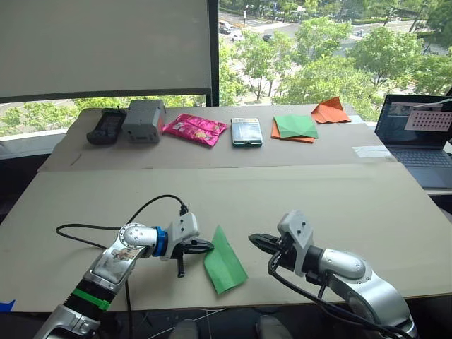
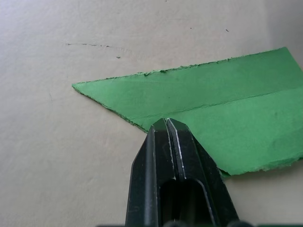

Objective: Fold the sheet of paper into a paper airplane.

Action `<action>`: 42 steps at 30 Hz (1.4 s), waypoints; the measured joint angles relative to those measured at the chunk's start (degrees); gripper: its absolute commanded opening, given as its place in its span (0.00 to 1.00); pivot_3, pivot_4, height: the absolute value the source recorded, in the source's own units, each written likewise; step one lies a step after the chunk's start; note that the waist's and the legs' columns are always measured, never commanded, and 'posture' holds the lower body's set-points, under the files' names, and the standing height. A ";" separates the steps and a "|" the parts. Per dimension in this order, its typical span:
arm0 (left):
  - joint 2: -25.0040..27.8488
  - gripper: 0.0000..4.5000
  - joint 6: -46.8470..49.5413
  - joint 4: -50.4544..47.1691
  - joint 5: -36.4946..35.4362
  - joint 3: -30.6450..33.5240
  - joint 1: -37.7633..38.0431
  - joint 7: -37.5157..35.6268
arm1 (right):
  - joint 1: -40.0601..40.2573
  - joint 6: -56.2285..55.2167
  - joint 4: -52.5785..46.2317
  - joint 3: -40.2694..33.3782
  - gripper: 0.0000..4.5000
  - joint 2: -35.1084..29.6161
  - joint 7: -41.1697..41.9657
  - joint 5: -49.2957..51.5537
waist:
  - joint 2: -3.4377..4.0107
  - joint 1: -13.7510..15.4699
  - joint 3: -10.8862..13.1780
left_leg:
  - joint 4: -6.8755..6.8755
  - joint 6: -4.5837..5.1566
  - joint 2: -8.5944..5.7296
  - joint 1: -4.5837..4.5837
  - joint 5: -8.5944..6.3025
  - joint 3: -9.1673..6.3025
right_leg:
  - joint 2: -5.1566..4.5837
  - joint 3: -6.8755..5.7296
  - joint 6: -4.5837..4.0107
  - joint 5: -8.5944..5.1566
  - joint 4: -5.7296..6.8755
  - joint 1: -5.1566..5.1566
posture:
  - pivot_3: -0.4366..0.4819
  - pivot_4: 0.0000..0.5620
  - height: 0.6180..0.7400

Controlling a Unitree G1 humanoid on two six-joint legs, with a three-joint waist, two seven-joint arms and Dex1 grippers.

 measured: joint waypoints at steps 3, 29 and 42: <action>-0.11 0.00 -0.13 -0.07 0.14 0.33 0.01 0.15 | -1.10 0.39 0.03 1.26 0.00 0.20 -0.01 0.39 | 0.54 0.45 -0.09 | -0.37 0.04 -0.89 0.28 0.30 -1.77 | -0.81 -1.81 0.32 -0.22 0.16 0.02 | 0.48 0.27 0.97; 6.64 0.78 -7.48 -1.88 -7.34 7.27 -6.05 -18.12 | 2.39 0.63 -5.02 -2.34 0.00 -0.38 -1.85 4.53 | 0.45 2.69 0.77 | -0.83 -0.78 -0.40 -0.34 0.30 -1.67 | -0.26 -1.83 -0.06 -0.01 0.02 -0.80 | 0.48 0.27 0.97; -8.31 0.66 -52.91 33.94 4.81 -2.44 -24.53 -27.63 | 4.43 0.63 -6.03 -3.42 0.00 1.57 -7.60 4.71 | 0.42 3.13 0.74 | -0.80 -0.05 -0.40 -0.47 1.09 -1.55 | -0.27 -1.82 0.20 0.39 0.03 -0.69 | 0.48 0.27 0.97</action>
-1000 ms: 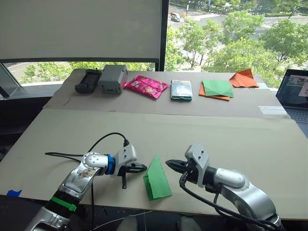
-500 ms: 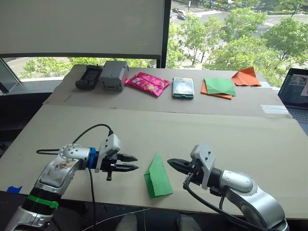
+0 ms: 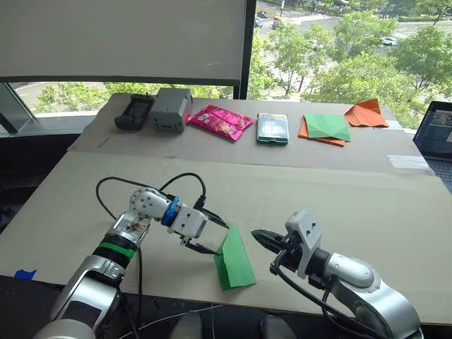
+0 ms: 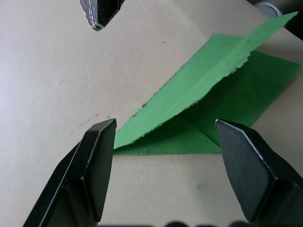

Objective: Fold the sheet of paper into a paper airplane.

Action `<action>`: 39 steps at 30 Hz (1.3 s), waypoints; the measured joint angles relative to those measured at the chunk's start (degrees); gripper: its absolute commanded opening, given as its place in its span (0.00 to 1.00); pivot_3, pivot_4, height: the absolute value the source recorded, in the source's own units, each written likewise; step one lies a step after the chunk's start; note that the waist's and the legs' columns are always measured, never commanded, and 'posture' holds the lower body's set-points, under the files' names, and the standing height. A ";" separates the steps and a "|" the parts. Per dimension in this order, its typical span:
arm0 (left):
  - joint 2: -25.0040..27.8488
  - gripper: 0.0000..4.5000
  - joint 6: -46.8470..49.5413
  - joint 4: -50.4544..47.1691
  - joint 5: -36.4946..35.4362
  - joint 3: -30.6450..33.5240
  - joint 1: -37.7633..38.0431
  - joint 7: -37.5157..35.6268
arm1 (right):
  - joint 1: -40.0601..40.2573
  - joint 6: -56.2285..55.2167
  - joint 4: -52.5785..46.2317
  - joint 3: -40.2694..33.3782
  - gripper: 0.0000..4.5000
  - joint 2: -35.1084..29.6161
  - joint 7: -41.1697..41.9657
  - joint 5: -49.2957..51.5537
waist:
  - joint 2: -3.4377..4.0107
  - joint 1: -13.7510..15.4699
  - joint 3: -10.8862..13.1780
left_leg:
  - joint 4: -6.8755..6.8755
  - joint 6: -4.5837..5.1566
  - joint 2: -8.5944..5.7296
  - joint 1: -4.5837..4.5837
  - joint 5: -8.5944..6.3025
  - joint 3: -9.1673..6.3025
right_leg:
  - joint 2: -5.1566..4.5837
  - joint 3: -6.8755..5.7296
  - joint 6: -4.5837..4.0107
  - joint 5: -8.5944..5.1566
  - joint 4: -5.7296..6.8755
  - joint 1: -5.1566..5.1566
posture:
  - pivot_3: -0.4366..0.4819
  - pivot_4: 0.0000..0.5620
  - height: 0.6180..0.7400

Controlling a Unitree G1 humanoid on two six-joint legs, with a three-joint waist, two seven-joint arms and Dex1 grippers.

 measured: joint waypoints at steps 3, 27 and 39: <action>-2.11 0.46 -3.13 4.30 0.10 -0.43 -1.86 -1.18 | 0.79 0.00 -0.25 0.11 0.00 0.25 -1.09 0.00 | -0.01 -0.18 0.00 | 0.00 0.06 0.00 0.00 0.06 0.00 | 0.00 0.00 0.30 0.17 0.01 0.02 | 0.48 0.27 0.97; 10.37 0.00 20.31 -13.52 2.10 8.05 10.50 11.80 | -2.88 -0.03 -0.44 -3.92 0.00 -1.42 -2.01 0.74 | 0.05 -1.79 -0.01 | -0.04 0.10 0.13 0.20 0.15 -0.04 | 0.12 0.04 0.32 0.29 0.39 0.05 | 0.48 0.27 0.97; 11.43 0.18 33.27 -31.67 3.16 8.27 21.38 19.80 | -10.71 -5.41 7.47 2.62 0.49 -4.73 10.01 1.26 | 0.06 -1.00 0.03 | -0.05 -0.08 0.10 0.07 0.06 0.02 | 0.08 0.04 -0.11 0.04 0.40 0.01 | 0.48 0.27 0.97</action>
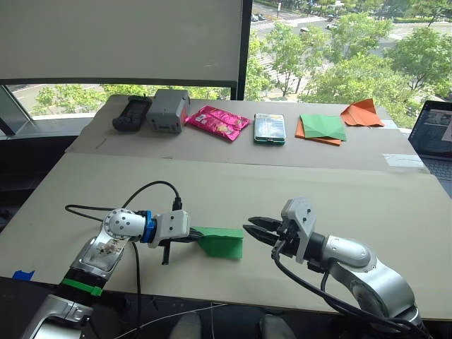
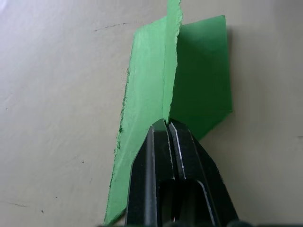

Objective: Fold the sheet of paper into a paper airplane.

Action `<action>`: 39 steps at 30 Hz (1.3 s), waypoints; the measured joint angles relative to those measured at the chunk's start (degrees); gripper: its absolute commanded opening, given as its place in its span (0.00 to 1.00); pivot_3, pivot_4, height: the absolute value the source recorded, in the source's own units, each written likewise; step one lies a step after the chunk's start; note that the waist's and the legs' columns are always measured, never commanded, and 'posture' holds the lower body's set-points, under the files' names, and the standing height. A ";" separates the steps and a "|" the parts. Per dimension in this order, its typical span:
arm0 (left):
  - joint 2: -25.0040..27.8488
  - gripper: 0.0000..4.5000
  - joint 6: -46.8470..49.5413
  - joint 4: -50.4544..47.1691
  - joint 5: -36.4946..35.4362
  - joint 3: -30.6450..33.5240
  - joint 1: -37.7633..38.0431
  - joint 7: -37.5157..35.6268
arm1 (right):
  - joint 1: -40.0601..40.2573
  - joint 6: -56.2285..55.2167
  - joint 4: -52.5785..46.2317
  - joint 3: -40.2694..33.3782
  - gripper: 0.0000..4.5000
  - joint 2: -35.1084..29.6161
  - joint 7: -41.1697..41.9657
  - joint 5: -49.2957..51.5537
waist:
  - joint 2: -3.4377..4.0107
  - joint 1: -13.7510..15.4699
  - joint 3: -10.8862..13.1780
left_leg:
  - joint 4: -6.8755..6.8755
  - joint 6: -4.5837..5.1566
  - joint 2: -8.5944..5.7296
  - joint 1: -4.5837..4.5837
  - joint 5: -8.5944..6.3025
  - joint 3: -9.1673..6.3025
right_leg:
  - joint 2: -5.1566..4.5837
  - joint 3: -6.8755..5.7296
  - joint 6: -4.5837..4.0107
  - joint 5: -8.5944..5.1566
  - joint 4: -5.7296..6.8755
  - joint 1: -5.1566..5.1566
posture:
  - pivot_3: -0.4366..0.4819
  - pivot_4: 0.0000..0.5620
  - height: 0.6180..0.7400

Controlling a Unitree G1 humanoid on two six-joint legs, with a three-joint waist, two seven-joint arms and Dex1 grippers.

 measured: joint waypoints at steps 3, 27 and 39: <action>1.28 0.42 3.07 -3.55 -1.52 0.55 0.59 0.01 | -1.40 -2.88 1.96 1.10 0.73 -1.41 3.48 -0.93 | 0.01 -0.07 -0.01 | 0.00 0.15 0.01 0.02 0.10 0.00 | 0.04 0.00 0.00 0.00 0.01 0.00 | 0.48 0.27 0.97; 9.58 0.48 27.54 -8.62 -22.74 15.99 12.44 -2.39 | -6.04 -24.81 20.53 12.74 0.51 2.95 8.65 -18.82 | -0.04 -0.19 0.00 | -0.02 -0.41 0.06 0.17 0.03 0.02 | 0.10 0.10 -0.18 -0.10 0.36 -0.10 | 0.48 0.27 0.97; 9.17 0.48 23.19 -0.71 -21.46 14.47 7.67 -5.28 | -6.19 -25.52 22.49 13.33 0.01 3.48 11.05 -19.46 | -0.07 -0.04 -0.03 | -0.02 -0.17 0.06 0.25 0.17 0.02 | 0.15 0.16 -0.26 -0.15 0.45 -0.07 | 0.48 0.27 0.97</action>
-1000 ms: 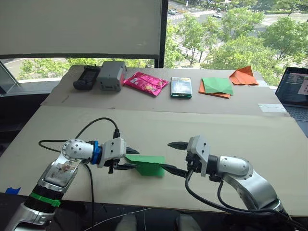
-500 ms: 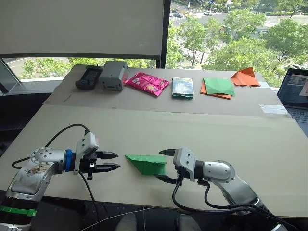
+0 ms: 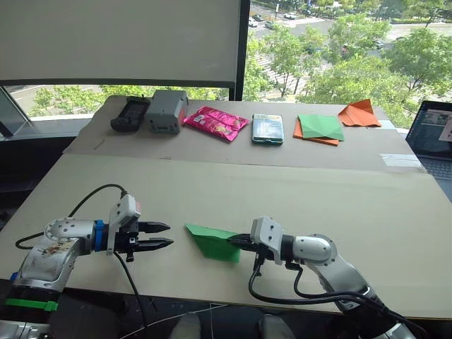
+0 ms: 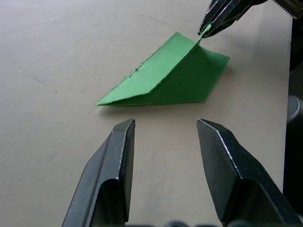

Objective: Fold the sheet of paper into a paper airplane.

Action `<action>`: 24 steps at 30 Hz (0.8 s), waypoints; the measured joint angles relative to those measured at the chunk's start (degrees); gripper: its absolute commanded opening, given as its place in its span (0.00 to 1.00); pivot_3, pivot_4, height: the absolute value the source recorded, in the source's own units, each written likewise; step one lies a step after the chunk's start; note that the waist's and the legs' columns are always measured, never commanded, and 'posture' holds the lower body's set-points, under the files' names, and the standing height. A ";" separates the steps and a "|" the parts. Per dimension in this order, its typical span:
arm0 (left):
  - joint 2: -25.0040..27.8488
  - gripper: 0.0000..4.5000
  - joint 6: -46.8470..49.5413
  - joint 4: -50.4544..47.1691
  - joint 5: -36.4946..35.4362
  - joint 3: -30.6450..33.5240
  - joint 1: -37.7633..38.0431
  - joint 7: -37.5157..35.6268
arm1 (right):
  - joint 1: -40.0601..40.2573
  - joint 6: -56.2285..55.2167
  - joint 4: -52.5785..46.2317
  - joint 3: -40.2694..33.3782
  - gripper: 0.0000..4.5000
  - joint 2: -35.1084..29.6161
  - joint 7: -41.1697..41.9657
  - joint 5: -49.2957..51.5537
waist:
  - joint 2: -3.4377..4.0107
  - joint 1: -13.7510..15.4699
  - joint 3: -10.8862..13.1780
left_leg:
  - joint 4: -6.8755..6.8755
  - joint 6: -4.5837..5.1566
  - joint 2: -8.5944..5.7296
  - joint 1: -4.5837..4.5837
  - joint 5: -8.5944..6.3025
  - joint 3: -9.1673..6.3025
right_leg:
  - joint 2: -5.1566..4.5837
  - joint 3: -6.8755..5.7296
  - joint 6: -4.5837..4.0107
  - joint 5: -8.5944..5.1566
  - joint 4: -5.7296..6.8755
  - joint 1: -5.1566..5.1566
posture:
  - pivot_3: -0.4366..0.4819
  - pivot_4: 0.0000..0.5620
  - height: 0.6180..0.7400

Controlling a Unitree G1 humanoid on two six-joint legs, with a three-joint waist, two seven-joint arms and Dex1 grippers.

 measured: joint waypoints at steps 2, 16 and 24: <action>-0.86 0.48 -0.72 1.73 0.34 -0.86 -2.14 -0.43 | 0.00 0.08 0.00 0.09 0.01 0.27 0.47 0.10 | -0.01 -0.07 -0.01 | 0.00 0.01 0.00 0.00 0.01 0.00 | 0.01 0.02 0.00 0.00 0.00 0.00 | 0.48 0.27 0.97; -11.87 0.02 -11.89 25.18 9.73 -12.19 -19.38 -7.06 | -0.18 0.97 -0.15 0.43 0.00 0.84 1.50 -0.34 | -0.10 -0.61 -0.07 | 0.02 0.21 0.02 0.03 0.26 -0.01 | 0.40 0.51 0.50 0.30 0.09 0.16 | 0.48 0.27 0.97; -11.12 0.02 -15.57 25.76 13.14 -14.24 -19.25 -11.46 | -0.27 2.96 -0.91 0.45 0.00 0.83 1.50 -0.42 | -0.10 -0.45 -0.07 | 0.02 0.21 0.02 0.05 0.26 0.01 | 0.40 0.55 0.42 0.25 0.07 0.04 | 0.48 0.27 0.97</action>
